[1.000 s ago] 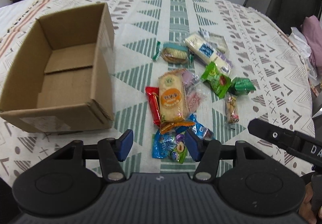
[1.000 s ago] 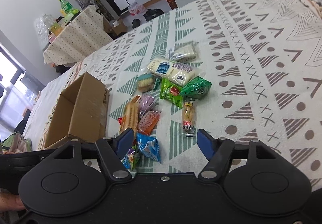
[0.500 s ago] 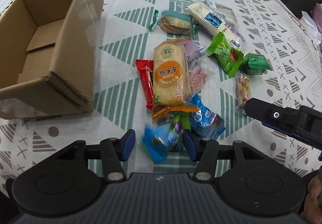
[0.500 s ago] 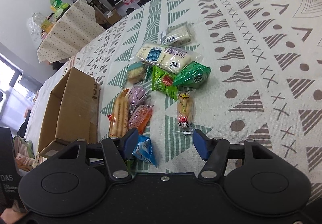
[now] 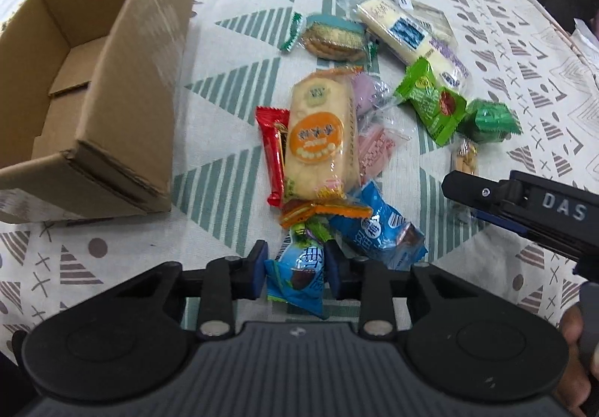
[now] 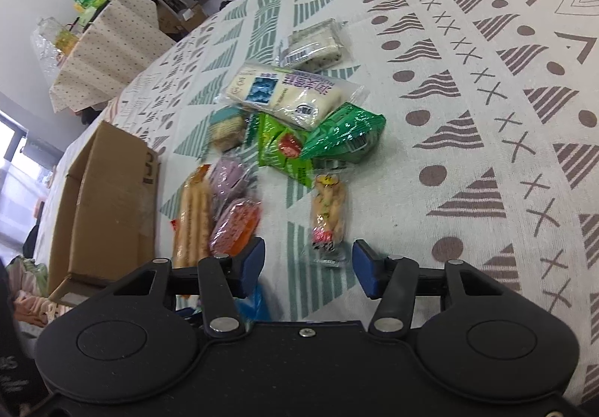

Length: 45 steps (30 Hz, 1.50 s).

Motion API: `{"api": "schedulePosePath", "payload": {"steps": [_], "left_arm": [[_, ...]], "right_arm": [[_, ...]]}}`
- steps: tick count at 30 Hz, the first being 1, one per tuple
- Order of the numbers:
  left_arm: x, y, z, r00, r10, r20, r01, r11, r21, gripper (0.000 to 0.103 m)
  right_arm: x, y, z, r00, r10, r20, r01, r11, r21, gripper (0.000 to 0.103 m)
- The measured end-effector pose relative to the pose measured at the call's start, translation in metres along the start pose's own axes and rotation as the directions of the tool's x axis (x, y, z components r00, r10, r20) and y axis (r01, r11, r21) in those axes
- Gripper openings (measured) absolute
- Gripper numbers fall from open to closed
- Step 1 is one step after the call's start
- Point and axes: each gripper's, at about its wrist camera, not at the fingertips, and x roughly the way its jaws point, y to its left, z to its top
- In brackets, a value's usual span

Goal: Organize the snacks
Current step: 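Drop the blue candy into the box with the left tool while the right drops its stick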

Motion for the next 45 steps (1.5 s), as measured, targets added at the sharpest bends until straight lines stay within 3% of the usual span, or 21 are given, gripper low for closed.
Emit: {"api": "schedulePosePath", "payload": {"steps": [4,6,7,25,45], "left_arm": [[-0.006,0.002,0.000,1.000,0.009,0.024,-0.008,1.000,-0.013,0.029],[-0.011,0.003,0.000,0.999,0.008,0.036,-0.008,1.000,-0.014,0.029],[-0.014,0.004,0.000,0.999,0.009,0.045,-0.009,1.000,-0.014,0.029],[-0.083,0.030,0.003,0.977,-0.040,0.211,0.054,0.997,-0.058,0.029],[-0.141,0.133,0.018,0.941,-0.001,0.338,0.067,0.981,-0.184,0.029]], "right_arm": [[0.005,-0.001,0.003,1.000,-0.022,0.018,0.022,1.000,-0.003,0.040],[0.007,-0.001,0.003,0.999,-0.035,0.020,0.036,0.999,-0.013,0.023],[0.007,-0.001,0.003,0.999,-0.035,0.017,0.035,0.999,-0.014,0.022],[-0.048,0.038,-0.007,0.987,0.052,0.151,-0.038,0.995,-0.095,0.020],[-0.066,0.136,-0.012,0.971,0.146,0.192,-0.109,0.976,-0.188,0.020]]}}
